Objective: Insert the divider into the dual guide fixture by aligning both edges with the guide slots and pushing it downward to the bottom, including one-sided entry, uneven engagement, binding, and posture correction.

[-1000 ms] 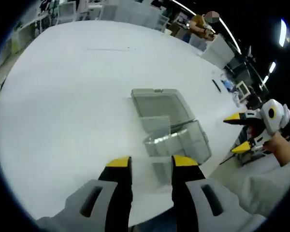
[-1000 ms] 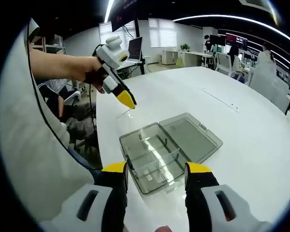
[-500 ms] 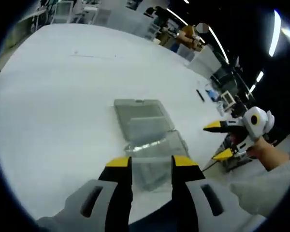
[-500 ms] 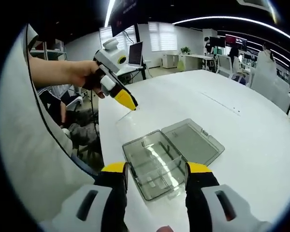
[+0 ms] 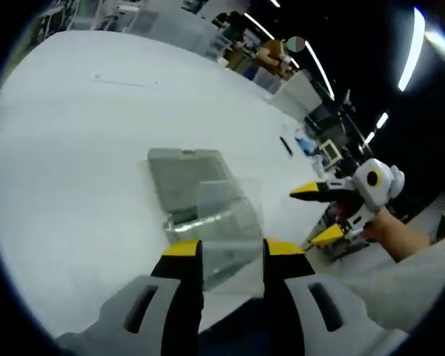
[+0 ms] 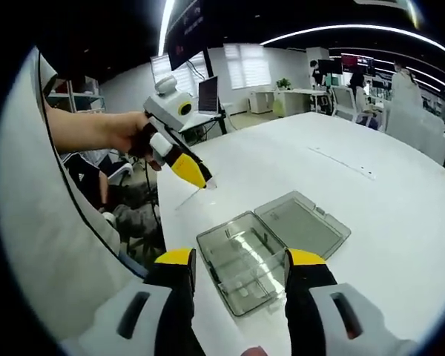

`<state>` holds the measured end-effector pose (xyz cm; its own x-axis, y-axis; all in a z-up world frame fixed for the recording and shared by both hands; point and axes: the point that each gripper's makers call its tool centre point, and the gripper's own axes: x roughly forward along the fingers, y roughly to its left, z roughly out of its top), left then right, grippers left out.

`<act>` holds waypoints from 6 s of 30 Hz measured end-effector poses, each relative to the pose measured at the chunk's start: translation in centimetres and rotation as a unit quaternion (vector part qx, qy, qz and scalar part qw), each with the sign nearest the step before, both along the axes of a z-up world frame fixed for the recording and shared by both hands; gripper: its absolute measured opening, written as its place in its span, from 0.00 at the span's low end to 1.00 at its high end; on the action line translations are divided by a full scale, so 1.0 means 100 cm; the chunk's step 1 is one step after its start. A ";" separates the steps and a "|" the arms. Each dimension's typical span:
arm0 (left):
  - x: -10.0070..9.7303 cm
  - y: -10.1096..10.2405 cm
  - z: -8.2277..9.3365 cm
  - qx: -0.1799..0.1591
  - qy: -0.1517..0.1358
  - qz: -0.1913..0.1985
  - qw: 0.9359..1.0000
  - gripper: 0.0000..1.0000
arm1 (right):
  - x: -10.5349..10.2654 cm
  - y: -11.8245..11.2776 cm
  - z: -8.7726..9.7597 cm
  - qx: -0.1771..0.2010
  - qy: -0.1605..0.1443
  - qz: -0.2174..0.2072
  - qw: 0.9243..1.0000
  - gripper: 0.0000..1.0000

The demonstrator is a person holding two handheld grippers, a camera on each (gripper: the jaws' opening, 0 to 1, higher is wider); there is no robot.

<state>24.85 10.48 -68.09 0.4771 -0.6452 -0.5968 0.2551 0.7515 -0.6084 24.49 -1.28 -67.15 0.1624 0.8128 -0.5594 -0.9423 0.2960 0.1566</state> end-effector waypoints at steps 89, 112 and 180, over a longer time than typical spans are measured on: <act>-0.012 -0.089 0.040 -0.200 0.008 -0.098 0.975 0.27 | 0.004 0.020 0.063 0.235 0.195 -0.029 0.952 0.49; -0.011 -0.107 0.067 -0.259 -0.009 -0.146 0.955 0.27 | 0.014 0.018 0.073 0.282 0.251 -0.049 0.925 0.55; -0.015 -0.116 0.074 -0.262 -0.028 -0.175 0.949 0.29 | 0.010 0.018 0.082 0.314 0.311 -0.040 0.896 0.31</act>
